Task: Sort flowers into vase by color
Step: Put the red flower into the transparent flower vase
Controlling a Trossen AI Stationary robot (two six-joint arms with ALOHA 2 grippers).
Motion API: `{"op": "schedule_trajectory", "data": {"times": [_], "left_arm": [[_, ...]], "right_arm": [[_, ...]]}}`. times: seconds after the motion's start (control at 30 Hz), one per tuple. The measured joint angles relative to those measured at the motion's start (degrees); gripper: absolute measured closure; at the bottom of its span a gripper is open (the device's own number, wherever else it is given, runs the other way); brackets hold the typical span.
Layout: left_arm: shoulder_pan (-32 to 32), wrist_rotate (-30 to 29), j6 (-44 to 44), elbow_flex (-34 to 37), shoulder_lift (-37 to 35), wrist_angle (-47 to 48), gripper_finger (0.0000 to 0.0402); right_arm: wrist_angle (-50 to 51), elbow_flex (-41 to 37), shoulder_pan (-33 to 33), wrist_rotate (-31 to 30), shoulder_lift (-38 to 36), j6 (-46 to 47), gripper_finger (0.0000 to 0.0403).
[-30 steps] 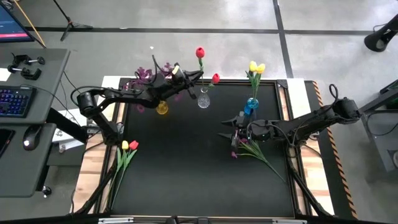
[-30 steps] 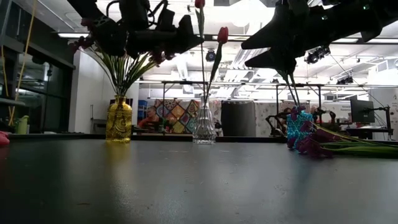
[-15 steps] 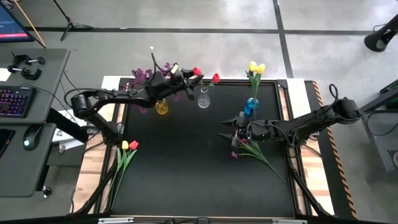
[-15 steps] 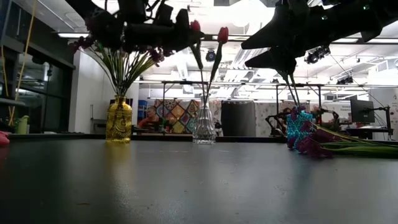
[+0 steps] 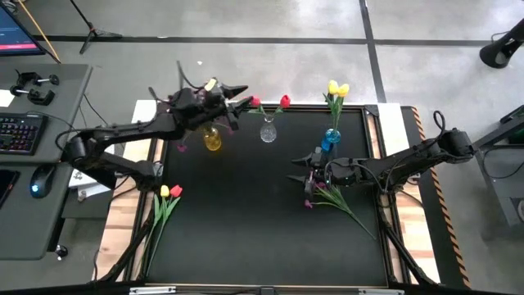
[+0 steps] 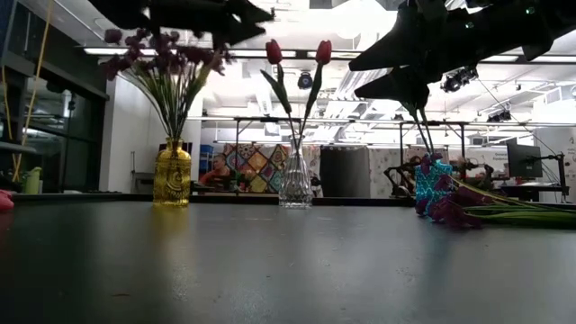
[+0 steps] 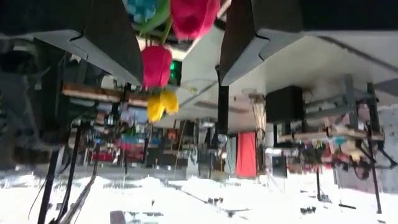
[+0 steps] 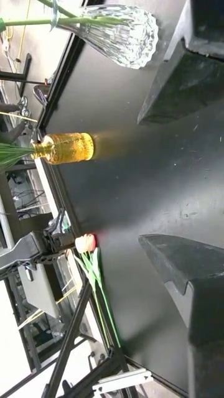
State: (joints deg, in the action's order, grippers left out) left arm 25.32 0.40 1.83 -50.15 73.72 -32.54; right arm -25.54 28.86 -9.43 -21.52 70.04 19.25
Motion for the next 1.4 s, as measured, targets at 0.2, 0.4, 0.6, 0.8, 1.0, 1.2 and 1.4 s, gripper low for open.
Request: {"op": "schedule_trajectory", "data": {"times": [0.2, 0.4, 0.6, 0.8, 1.0, 1.2, 1.4], "left_arm": [[-0.8, 0.2, -1.0, 0.0, -5.8, 0.3, 0.0201], [-2.9, 0.3, -3.2, 0.0, -8.2, 0.5, 0.0201], [-3.3, -1.9, -7.6, 0.0, -7.6, 5.3, 0.0201], [-2.5, -6.9, -9.2, 0.0, -6.2, 11.5, 0.0201], [-2.1, -3.5, -7.9, 3.5, -5.7, 5.2, 0.0201], [-1.5, -1.4, -3.3, 8.0, -5.7, -3.6, 0.0201], [-1.0, 7.9, 1.7, 10.0, -5.8, -12.7, 0.0201]], "right_arm": [[0.0, 0.0, 0.0, 0.0, 0.0, 0.0, 0.0116], [0.0, 0.0, 0.0, 0.0, 0.0, 0.0, 0.0116], [0.0, 0.0, 0.0, 0.0, 0.0, 0.2, 0.0116], [0.0, 0.0, 0.0, 0.0, 0.0, 0.5, 0.0116], [-4.8, 0.0, 0.0, 0.8, 0.9, 1.3, 0.0116], [-6.7, 0.0, 0.0, 1.1, 2.7, 1.2, 0.0116], [-19.1, 0.0, 0.0, 4.6, 9.0, -0.9, 0.0116]]}}
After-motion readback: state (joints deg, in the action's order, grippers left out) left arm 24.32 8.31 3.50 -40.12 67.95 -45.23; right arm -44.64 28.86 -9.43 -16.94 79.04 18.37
